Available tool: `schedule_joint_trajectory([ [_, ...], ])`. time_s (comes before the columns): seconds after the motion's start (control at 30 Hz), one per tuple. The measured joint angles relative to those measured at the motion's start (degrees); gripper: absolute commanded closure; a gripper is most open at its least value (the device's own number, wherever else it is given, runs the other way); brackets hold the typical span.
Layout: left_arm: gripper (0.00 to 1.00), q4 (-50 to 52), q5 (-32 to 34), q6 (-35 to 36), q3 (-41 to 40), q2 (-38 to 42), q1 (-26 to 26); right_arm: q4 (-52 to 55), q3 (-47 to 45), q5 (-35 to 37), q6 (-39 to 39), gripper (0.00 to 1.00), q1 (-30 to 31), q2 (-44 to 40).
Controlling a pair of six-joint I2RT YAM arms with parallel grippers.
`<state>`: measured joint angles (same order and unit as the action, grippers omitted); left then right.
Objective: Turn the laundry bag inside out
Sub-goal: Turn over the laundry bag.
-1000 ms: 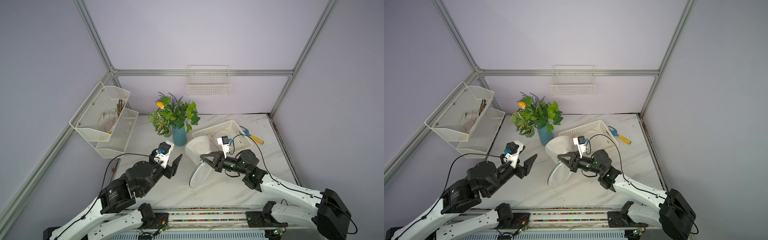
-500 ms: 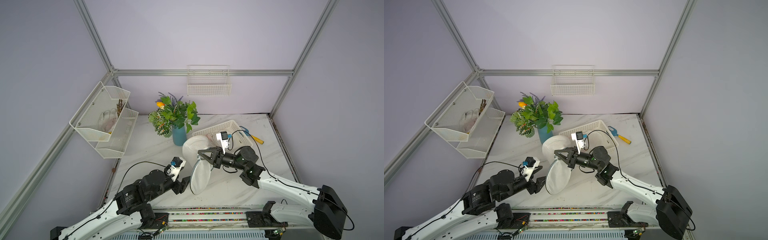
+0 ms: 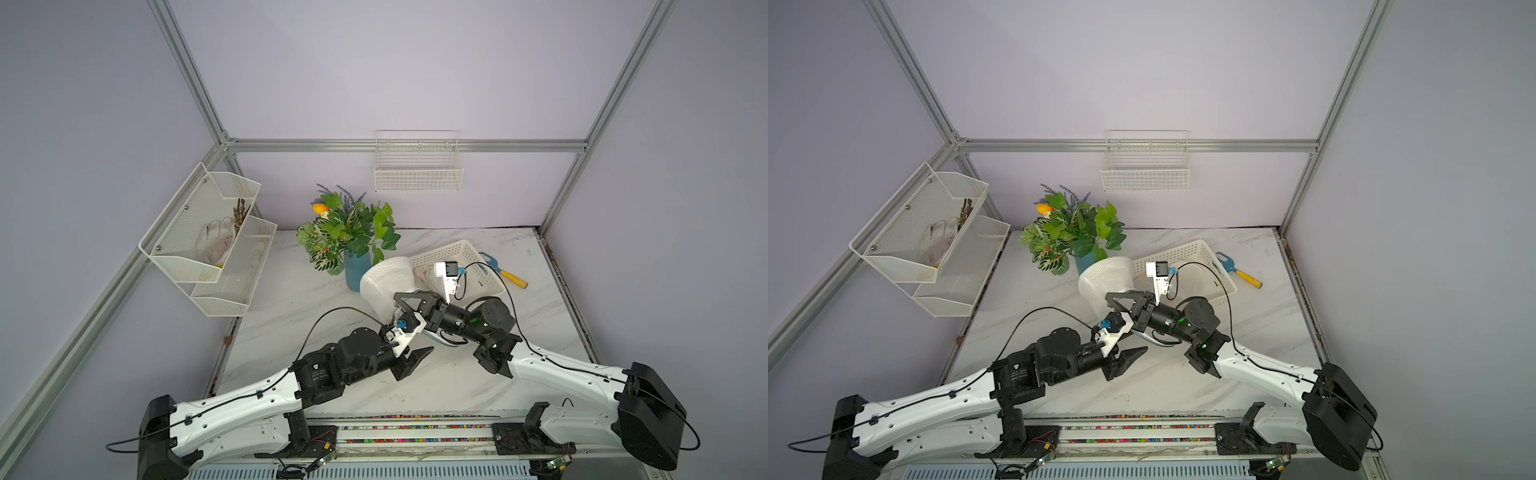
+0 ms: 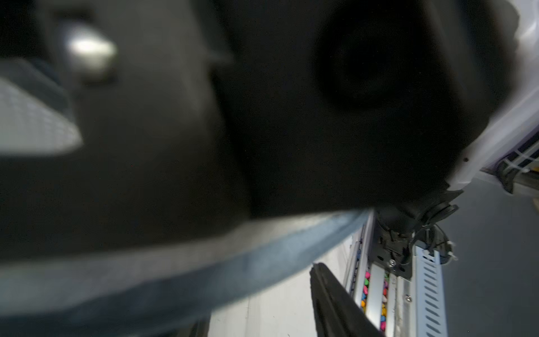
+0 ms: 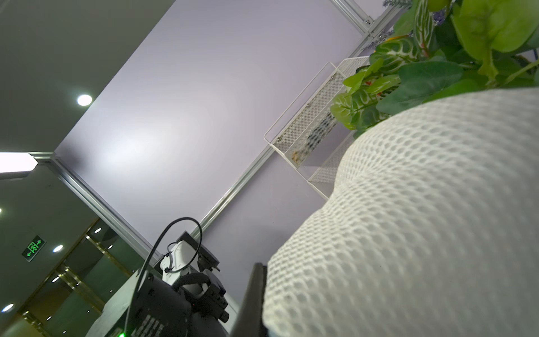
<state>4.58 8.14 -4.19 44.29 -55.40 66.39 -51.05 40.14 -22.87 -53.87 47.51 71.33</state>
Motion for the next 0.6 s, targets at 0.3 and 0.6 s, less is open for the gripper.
schedule_joint_trajectory([
  [0.3, 0.50, 0.5, 17.1, 9.0, -1.8, 12.4, 3.8, 2.3, -0.3, -1.4, -2.3, 1.00, -2.6, -4.9],
  [0.6, 0.24, 3.6, 23.6, 16.3, -1.3, 14.8, 3.8, 1.5, 0.5, -9.4, -6.8, 1.00, -3.5, -2.9],
])
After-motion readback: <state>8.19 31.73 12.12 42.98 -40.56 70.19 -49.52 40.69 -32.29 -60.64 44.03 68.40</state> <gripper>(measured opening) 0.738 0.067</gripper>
